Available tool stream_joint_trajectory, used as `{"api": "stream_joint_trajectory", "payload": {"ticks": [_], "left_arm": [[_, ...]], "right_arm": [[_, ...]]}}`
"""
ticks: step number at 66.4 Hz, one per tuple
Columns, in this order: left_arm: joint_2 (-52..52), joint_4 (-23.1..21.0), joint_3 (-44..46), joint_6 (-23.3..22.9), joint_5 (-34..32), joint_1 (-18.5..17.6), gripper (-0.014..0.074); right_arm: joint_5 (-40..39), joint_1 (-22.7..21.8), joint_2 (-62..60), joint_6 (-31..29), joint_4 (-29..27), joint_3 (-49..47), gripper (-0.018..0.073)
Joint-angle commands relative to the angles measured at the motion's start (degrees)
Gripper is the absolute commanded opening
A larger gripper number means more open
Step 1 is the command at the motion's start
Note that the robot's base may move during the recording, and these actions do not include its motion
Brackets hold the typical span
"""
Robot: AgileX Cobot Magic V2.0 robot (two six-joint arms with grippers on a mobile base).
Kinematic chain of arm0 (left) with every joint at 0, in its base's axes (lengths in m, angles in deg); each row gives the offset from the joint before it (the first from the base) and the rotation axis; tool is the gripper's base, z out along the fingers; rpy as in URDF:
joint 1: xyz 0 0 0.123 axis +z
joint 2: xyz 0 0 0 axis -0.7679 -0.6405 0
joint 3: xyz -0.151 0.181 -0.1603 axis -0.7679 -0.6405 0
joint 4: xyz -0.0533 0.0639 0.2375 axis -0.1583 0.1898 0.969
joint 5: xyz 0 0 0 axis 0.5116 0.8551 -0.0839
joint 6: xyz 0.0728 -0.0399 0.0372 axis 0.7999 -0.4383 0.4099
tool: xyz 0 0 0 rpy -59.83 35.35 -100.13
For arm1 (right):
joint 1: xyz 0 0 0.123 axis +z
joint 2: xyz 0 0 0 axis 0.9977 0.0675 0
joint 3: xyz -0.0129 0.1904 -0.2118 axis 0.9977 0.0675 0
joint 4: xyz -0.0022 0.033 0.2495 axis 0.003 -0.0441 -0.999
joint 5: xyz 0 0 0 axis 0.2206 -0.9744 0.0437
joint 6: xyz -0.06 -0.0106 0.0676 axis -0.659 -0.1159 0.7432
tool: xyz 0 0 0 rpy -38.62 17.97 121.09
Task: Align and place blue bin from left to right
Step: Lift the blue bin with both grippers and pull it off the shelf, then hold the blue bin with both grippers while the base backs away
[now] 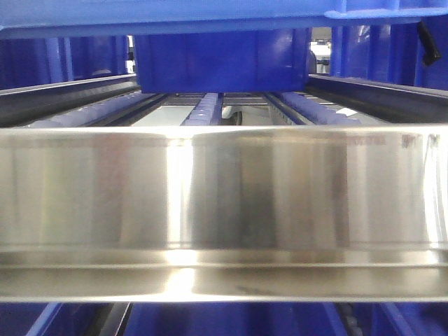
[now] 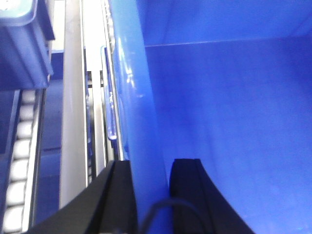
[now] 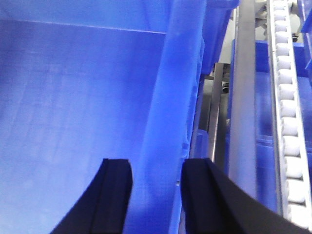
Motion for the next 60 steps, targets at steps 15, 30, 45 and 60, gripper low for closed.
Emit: {"api": "stream_joint_trajectory", "payload": {"ticks": [15, 30, 45, 60], "left_arm": [[1.6, -1.0, 1.0, 0.8, -1.8, -0.4, -0.0111], [1.1, -1.0, 1.0, 0.8, -8.0, -0.4, -0.0111], [1.1, -1.0, 1.0, 0.8, -13.4, -0.4, -0.0111], [1.1, -1.0, 1.0, 0.8, -14.6, -0.4, -0.0111]], "right_arm": [[-4.8, -0.2, -1.1, 1.2, 2.8, -1.0, -0.0069], [-4.8, -0.2, -1.0, 1.2, 2.8, -1.0, -0.0069], [-4.8, -0.2, -1.0, 1.2, 2.8, -1.0, -0.0069], [-4.8, -0.2, -1.0, 1.2, 2.8, -1.0, -0.0069]]}}
